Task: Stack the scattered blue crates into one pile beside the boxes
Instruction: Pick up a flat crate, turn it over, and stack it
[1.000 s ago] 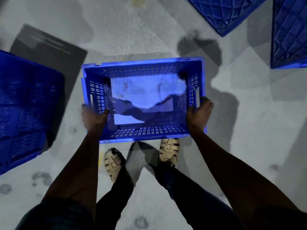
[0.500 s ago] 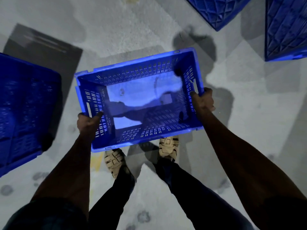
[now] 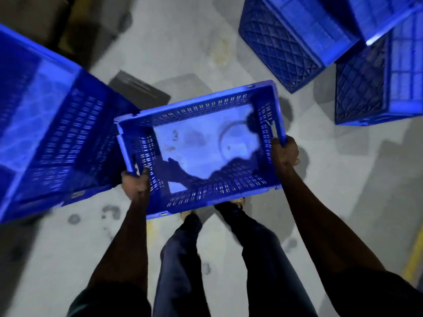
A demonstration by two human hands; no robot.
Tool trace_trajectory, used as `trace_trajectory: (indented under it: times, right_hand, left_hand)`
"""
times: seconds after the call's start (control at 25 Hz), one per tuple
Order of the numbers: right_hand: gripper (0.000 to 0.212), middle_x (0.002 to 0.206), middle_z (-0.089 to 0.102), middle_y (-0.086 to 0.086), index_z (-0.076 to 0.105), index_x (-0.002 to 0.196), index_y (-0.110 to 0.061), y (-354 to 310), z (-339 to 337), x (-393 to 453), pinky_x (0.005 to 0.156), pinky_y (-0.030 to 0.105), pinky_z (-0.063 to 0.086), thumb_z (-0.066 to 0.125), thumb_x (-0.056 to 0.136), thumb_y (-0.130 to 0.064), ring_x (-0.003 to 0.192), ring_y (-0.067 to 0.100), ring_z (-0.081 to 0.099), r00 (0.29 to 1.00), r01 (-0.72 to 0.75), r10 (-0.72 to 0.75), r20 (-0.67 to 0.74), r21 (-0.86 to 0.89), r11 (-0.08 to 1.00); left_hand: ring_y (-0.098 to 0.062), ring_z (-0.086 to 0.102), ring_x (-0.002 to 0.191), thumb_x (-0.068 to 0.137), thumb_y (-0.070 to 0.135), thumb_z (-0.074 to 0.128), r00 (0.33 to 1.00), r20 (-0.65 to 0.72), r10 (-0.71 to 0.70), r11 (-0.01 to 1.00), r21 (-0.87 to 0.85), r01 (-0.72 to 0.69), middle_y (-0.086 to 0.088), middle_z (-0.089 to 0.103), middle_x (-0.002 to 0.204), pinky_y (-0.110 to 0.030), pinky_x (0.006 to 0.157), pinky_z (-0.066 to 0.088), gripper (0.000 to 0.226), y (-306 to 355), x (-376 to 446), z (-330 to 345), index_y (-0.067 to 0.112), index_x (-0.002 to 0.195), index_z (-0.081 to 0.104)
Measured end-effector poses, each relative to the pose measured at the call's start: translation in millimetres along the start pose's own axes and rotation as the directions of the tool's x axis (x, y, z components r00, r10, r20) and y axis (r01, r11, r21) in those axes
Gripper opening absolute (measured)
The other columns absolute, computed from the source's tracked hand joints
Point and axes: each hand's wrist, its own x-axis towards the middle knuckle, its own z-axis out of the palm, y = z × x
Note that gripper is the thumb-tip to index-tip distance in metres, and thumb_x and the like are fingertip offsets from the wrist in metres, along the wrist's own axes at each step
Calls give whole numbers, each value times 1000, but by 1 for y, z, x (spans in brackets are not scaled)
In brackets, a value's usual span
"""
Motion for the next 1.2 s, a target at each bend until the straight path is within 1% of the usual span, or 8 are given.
trace_trajectory:
  times: [0.28, 0.4, 0.56, 0.72, 0.84, 0.96, 1.04, 1.2]
  right_hand:
    - [34, 98, 70, 12, 67, 110, -15, -56, -90, -115, 94, 44, 49, 56, 84, -34, 97, 36, 64, 998, 52, -56, 42, 96, 994]
    - [30, 88, 69, 12, 68, 99, -12, -78, -126, -147, 87, 41, 47, 55, 83, -33, 93, 36, 65, 990, 101, -111, 83, 125, 987]
    - [33, 99, 71, 16, 68, 103, -9, -107, -148, -183, 93, 42, 41, 55, 86, -34, 98, 35, 64, 978, 172, -186, 96, 142, 975]
    - [32, 87, 70, 14, 67, 91, -12, -142, -146, -222, 92, 46, 44, 54, 80, -40, 90, 39, 64, 951, 254, -279, 132, 176, 951]
    - [38, 77, 69, 6, 70, 94, -14, -167, -136, -246, 98, 51, 48, 54, 73, -41, 86, 37, 67, 943, 253, -290, 165, 213, 944]
    - [17, 66, 65, -5, 68, 76, -18, -192, -118, -282, 100, 50, 49, 60, 74, -33, 78, 31, 67, 932, 258, -309, 191, 253, 933]
    - [12, 63, 63, -8, 65, 68, -21, -210, -104, -311, 99, 50, 50, 61, 74, -31, 73, 29, 66, 918, 295, -351, 187, 272, 916]
    - [14, 62, 62, -8, 64, 66, -20, -242, -74, -353, 95, 50, 53, 60, 75, -29, 64, 25, 61, 879, 355, -425, 218, 298, 886]
  left_hand:
    - [-46, 62, 100, 91, 31, 62, 988, -130, 79, 995, -58, -87, -29, 68, 104, -45, 86, 46, 37, 27, -63, -156, -2, 107, 65]
    - [-44, 61, 95, 93, 30, 60, 969, -208, 134, 984, -84, -154, -29, 68, 99, -43, 82, 46, 34, 23, -93, -209, -2, 104, 65]
    - [-41, 62, 97, 91, 38, 59, 950, -298, 91, 975, -166, -145, -23, 69, 102, -43, 84, 47, 36, 14, -119, -259, 6, 105, 66]
    - [-38, 63, 94, 90, 41, 60, 945, -328, 0, 944, -310, -108, -20, 69, 99, -44, 86, 49, 32, -9, -127, -304, 10, 99, 64]
    - [-38, 65, 90, 88, 43, 62, 944, -330, -10, 916, -381, -123, -19, 69, 96, -46, 84, 52, 35, -19, -122, -337, 10, 98, 65]
    - [-38, 66, 89, 86, 46, 62, 941, -332, -60, 897, -431, -95, -18, 69, 96, -48, 83, 55, 37, -29, -107, -379, 11, 97, 63]
    - [-38, 67, 86, 83, 49, 61, 937, -341, -77, 880, -465, -97, -15, 70, 93, -51, 83, 56, 35, -38, -93, -403, 15, 93, 61]
    - [-33, 65, 83, 87, 40, 63, 917, -382, -116, 846, -522, -110, -12, 69, 92, -41, 80, 53, 28, -47, -71, -437, 12, 93, 63]
